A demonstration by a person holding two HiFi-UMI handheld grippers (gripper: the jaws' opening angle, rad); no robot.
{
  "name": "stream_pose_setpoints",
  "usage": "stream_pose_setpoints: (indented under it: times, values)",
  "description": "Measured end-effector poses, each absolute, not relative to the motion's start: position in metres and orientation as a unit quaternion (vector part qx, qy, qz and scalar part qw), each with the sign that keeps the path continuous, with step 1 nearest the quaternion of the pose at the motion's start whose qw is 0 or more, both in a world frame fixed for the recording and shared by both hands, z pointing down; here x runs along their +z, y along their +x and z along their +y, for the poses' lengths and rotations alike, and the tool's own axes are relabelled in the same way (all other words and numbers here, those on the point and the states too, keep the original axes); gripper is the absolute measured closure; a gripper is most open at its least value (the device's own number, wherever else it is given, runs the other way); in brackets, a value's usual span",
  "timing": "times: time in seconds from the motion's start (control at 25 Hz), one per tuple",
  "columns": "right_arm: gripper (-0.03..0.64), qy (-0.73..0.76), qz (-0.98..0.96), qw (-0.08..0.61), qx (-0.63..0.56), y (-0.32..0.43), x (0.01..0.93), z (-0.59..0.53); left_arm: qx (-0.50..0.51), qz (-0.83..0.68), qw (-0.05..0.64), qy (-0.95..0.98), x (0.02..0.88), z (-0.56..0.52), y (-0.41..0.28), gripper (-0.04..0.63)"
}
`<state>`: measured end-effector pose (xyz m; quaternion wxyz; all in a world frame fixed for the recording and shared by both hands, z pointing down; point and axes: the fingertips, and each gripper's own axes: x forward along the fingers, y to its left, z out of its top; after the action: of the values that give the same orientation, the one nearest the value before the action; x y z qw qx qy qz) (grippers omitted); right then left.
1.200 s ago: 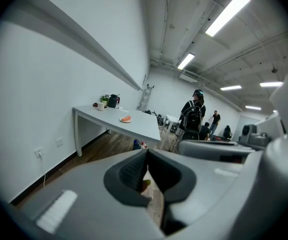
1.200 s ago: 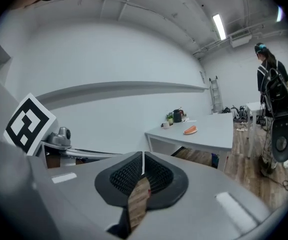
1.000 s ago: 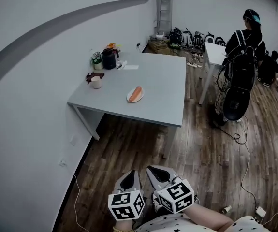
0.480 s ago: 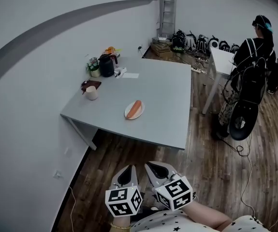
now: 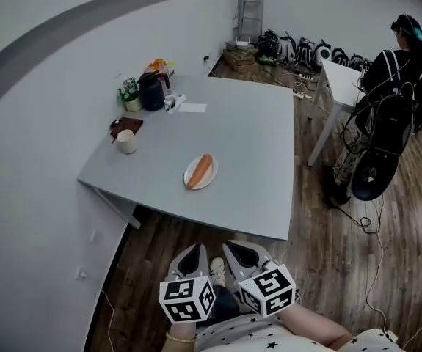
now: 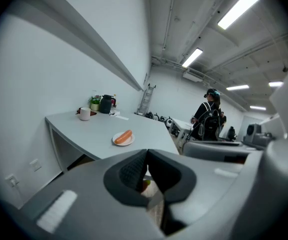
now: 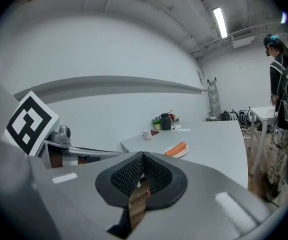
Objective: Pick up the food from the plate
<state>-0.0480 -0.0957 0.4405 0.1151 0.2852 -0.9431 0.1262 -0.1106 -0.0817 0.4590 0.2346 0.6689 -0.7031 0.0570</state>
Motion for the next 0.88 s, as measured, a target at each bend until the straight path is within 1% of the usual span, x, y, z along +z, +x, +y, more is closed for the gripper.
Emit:
stream_pose_setpoints:
  times: [0.52, 0.88]
  values:
    - [0.617, 0.336, -0.922, 0.149, 0.12, -0.117, 0.451, -0.279, 0.089, -0.668, 0.242, 0.698, 0.477, -0.266, -0.195, 0.586]
    - [0.617, 0.359, -0.909, 0.156, 0.147, -0.139, 0.473, -0.354, 0.182, -0.626, 0.253, 0.715, 0.543, -0.359, -0.222, 0.586]
